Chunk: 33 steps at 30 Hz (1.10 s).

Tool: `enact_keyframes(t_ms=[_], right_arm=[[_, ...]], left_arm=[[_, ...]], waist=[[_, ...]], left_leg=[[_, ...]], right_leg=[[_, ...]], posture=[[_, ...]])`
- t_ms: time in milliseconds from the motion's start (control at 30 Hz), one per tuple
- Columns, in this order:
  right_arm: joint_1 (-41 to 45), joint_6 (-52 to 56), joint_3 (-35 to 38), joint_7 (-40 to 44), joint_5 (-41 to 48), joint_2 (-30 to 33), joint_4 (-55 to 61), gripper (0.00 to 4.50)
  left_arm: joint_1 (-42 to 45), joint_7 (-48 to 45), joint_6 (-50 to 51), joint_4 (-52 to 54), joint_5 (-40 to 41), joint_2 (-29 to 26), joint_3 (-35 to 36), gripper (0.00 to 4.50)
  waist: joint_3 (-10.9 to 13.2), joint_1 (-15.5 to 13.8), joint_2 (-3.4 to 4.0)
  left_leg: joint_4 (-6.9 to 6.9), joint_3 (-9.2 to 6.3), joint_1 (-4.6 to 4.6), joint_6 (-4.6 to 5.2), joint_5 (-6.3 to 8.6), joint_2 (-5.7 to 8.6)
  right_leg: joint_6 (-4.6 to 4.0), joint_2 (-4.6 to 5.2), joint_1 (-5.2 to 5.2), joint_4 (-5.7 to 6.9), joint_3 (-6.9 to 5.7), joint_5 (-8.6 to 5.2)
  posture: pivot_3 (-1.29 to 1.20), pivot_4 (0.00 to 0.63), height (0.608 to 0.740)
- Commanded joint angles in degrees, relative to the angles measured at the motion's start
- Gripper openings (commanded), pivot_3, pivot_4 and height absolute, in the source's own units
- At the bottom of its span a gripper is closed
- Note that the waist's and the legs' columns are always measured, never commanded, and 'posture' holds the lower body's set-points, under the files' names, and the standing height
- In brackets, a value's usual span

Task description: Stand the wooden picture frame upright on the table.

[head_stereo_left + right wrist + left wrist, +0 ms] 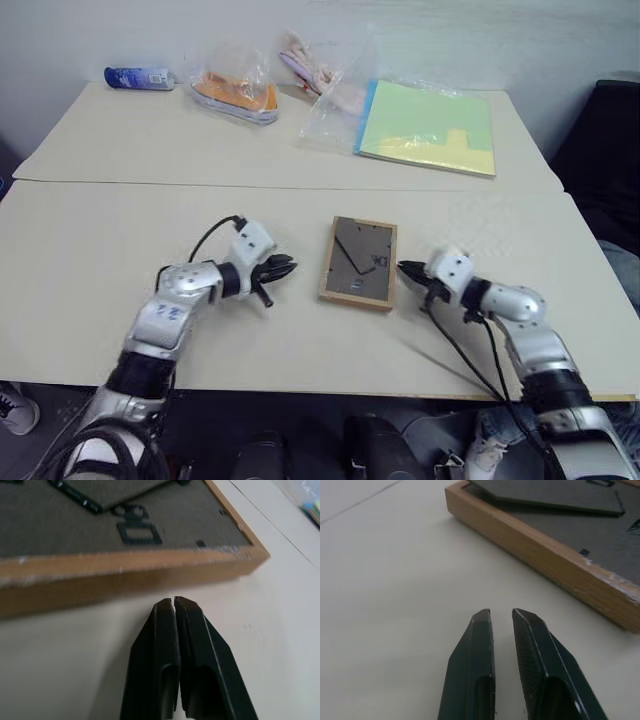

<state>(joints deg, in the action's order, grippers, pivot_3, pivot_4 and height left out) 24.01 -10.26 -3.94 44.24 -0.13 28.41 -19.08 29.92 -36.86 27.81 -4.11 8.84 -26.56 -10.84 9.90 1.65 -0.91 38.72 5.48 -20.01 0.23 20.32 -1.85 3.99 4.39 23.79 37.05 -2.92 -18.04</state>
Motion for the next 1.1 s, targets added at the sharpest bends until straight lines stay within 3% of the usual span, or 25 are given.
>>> enact_keyframes(t_ms=[33,233,433,667,767,867,933,1100], right_arm=[[0.50,0.16,-1.79,-0.67,-0.53,-1.52,2.51,0.03],[-3.01,3.45,-3.91,0.54,-0.67,-1.17,10.86,0.03],[-8.18,8.19,-4.56,1.68,-0.70,1.15,19.53,0.03],[-12.14,10.73,-2.40,1.58,0.29,4.18,23.39,0.03],[-13.12,11.78,-0.49,3.79,2.70,7.16,26.02,0.00],[-13.57,13.54,-0.81,6.60,4.26,9.45,27.99,0.00],[-13.44,14.01,-1.54,7.57,4.60,10.00,28.37,0.00],[-12.29,14.64,-3.53,8.14,3.35,9.78,28.26,0.00]], left_arm=[[1.29,-1.56,-1.91,-1.58,-2.72,0.93,-3.31,0.73],[-3.18,-3.25,0.32,3.40,-2.50,0.00,-2.93,0.73],[-13.76,-5.05,5.72,16.44,0.91,-5.62,1.73,0.73],[-21.57,-2.35,11.93,22.32,3.43,-8.32,8.03,0.73],[-21.06,-3.80,28.34,24.02,15.10,-8.71,18.10,1.31],[-18.14,-8.53,49.57,23.20,27.13,-12.31,23.44,2.23],[-13.44,-7.93,60.07,19.83,30.22,-11.57,26.13,2.85],[-2.90,-0.86,64.69,7.43,33.52,-9.38,21.53,4.37]], waist=[[0.00,-0.05,0.00],[-0.01,-0.04,0.01],[-0.01,0.06,0.04],[-0.02,-0.04,0.05],[-0.01,0.02,0.05],[-0.01,0.16,0.05],[-0.01,-0.04,0.07],[-0.02,-1.03,0.08]], left_leg=[[0.15,-0.06,-0.16,0.00,0.00,-0.01],[0.27,-0.14,-0.23,0.03,0.02,-0.01],[0.23,-0.15,-0.18,-0.02,0.06,-0.06],[0.25,-0.22,-0.14,0.03,0.14,-0.05],[0.26,-0.20,-0.09,0.03,0.14,-0.05],[0.26,-0.22,-0.09,0.02,0.14,-0.07],[0.26,-0.22,-0.09,0.02,0.14,-0.08],[0.36,-0.36,-0.14,0.08,0.15,0.08]], right_leg=[[0.00,0.00,0.09,0.05,-0.06,0.00],[0.01,0.05,0.11,0.12,-0.07,0.01],[0.01,0.04,0.11,0.13,-0.03,0.01],[0.01,0.09,0.01,-0.04,-0.05,0.00],[0.00,0.08,-0.01,-0.08,-0.03,0.00],[-0.01,0.05,-0.01,-0.06,-0.04,-0.01],[-0.01,0.04,-0.01,-0.06,-0.04,-0.01],[0.02,0.12,-0.10,-0.03,-0.10,0.00]], posture=[[0.00,0.150,0.740],[0.00,0.150,0.740],[0.00,0.150,0.740],[0.00,0.150,0.740],[0.00,0.150,0.740],[0.00,0.150,0.740],[0.00,0.150,0.740],[0.00,0.150,0.740]])
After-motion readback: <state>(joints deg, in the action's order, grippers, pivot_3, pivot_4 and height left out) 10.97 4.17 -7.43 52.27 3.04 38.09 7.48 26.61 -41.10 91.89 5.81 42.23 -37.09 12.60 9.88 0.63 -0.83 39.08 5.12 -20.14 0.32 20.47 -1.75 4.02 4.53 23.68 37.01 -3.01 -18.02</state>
